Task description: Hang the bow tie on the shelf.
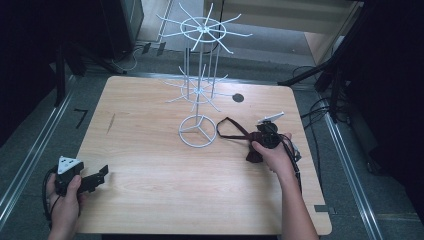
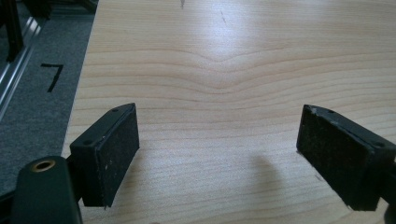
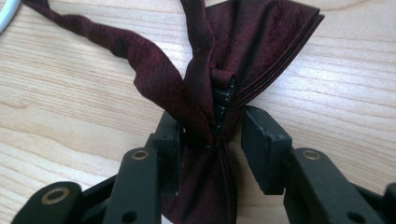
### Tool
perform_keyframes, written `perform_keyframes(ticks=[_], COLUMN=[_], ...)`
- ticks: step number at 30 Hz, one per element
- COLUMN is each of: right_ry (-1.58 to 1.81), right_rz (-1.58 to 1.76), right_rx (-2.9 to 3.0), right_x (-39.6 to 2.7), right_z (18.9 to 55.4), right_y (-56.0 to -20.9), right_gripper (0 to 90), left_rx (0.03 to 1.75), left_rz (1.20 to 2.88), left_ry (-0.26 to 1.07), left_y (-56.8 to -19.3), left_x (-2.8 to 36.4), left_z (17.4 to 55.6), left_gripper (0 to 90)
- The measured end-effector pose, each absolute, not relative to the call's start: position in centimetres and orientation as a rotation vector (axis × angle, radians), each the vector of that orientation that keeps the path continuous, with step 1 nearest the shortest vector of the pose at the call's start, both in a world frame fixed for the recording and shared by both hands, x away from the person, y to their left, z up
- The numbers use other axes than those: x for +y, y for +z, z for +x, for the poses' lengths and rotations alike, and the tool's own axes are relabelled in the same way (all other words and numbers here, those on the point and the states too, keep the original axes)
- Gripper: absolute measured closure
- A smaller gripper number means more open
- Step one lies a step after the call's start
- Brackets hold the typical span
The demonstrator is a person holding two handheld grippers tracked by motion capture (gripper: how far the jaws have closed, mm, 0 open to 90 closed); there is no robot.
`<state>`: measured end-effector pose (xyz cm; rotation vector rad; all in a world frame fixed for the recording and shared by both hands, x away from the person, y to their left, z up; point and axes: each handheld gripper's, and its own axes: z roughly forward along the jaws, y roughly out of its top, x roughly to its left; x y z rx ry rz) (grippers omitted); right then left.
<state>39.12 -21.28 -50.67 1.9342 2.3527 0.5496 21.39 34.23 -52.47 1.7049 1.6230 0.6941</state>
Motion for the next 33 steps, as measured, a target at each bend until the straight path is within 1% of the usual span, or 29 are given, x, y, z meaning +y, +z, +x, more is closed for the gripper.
perform_keyframes(ticks=[3,5,6,8,10,26,33], right_ry=[0.558,0.565,0.565,0.548,0.552,0.641,0.712], right_rz=[1.936,1.936,1.936,1.925,1.919,1.896,1.88], right_rx=[2.354,2.349,2.349,2.348,2.348,2.295,2.239], right_x=[-21.3,-21.4,-21.4,-21.3,-21.3,-21.9,-22.3], right_z=[39.1,39.0,39.0,39.0,38.9,38.3,38.0], right_y=[-50.7,-50.7,-50.7,-50.7,-50.7,-50.8,-50.2], right_gripper=[64.0,69.0,69.0,73.0,74.6,75.7,75.8], left_rx=[1.624,1.624,1.625,1.626,1.626,1.622,1.625], left_rz=[1.709,1.709,1.709,1.71,1.71,1.731,1.732], left_ry=[0.695,0.695,0.694,0.695,0.695,0.702,0.708], left_y=[-52.5,-52.5,-52.5,-52.5,-52.5,-52.5,-52.5], left_x=[34.2,34.2,34.2,34.2,34.2,34.0,34.0], left_z=[21.4,21.4,21.4,21.4,21.4,21.5,21.5], left_gripper=[14.0,14.0,14.0,14.0,14.0,14.1,14.1])
